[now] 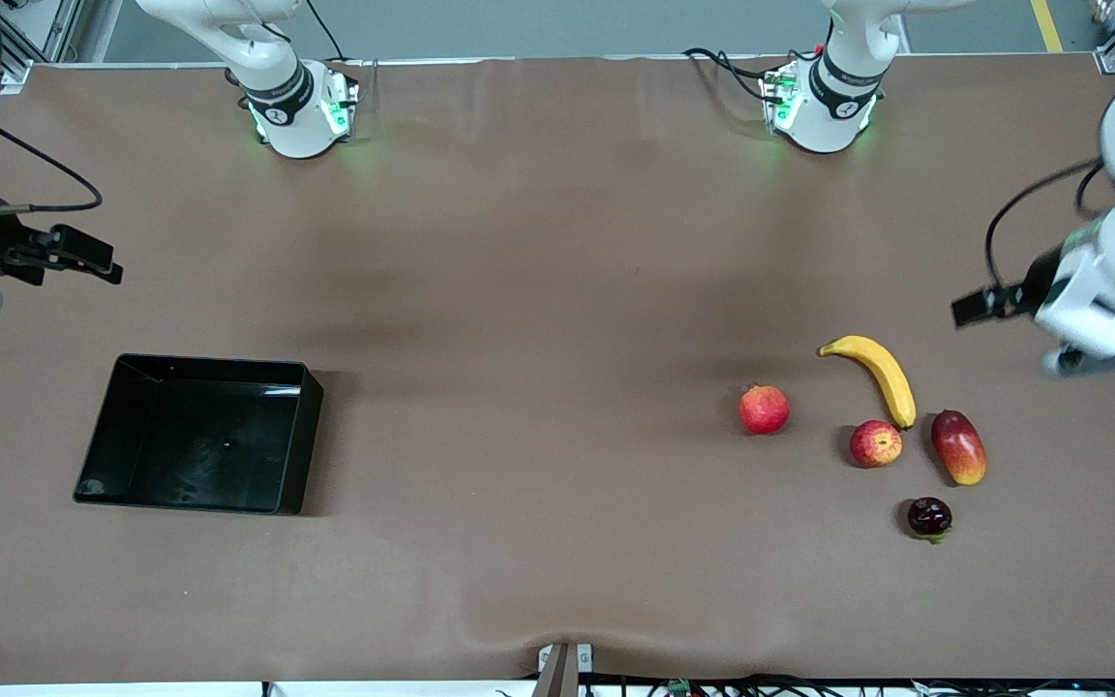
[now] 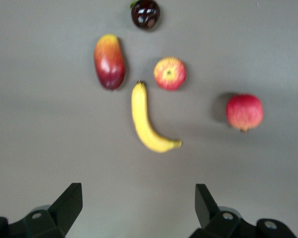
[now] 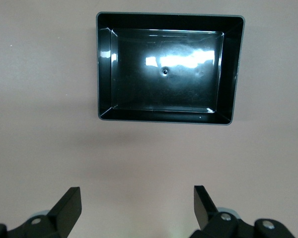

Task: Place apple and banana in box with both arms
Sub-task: 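Reach the left gripper to the apple while the right gripper approaches the tray, then grasp the apple with the left gripper while the right gripper grips the tray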

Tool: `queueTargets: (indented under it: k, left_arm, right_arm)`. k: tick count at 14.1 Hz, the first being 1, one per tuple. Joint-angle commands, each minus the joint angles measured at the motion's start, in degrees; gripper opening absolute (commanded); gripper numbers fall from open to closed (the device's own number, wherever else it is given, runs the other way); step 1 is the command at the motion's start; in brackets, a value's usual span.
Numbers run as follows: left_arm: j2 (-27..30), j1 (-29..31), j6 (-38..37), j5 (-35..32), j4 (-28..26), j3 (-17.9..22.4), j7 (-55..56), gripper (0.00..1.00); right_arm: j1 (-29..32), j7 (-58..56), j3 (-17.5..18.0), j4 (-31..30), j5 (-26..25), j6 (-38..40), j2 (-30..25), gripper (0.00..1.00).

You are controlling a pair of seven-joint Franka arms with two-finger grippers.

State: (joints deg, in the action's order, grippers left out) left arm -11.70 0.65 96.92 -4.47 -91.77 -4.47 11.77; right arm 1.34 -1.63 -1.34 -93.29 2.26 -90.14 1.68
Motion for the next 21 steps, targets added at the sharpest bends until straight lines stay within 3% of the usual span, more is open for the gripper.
queueTargets:
  k: [1, 6, 12, 17, 21]
  left_arm:
    - [-4.7, 0.6, 9.9, -1.0, -1.1, -0.3, -0.1, 1.0]
    - [-15.9, 0.6, 26.1, -0.2, -1.5, -0.2, 2.2, 1.0]
    - [-21.5, 2.5, 29.5, -0.3, -4.6, -0.3, 6.9, 1.0]
    - [-23.7, 2.0, 32.4, -0.1, -4.9, -0.4, 7.3, 1.0]
    - [-24.1, 1.7, 33.1, -0.1, -5.0, -0.4, 8.4, 1.0]
  right_arm:
    - [1.9, 0.7, 0.6, -3.0, -0.7, -3.4, -1.2, 1.0]
    - [2.6, 0.5, 0.5, -11.1, -0.8, -15.4, -0.1, 1.0]
    - [2.5, -0.3, -0.2, -21.0, -1.5, -31.5, 1.4, 1.0]
    - [2.7, -0.7, -3.3, -21.7, -1.5, -37.2, 7.3, 1.0]
    - [6.9, -12.5, -3.7, -21.3, -1.4, -47.5, 14.7, 1.0]
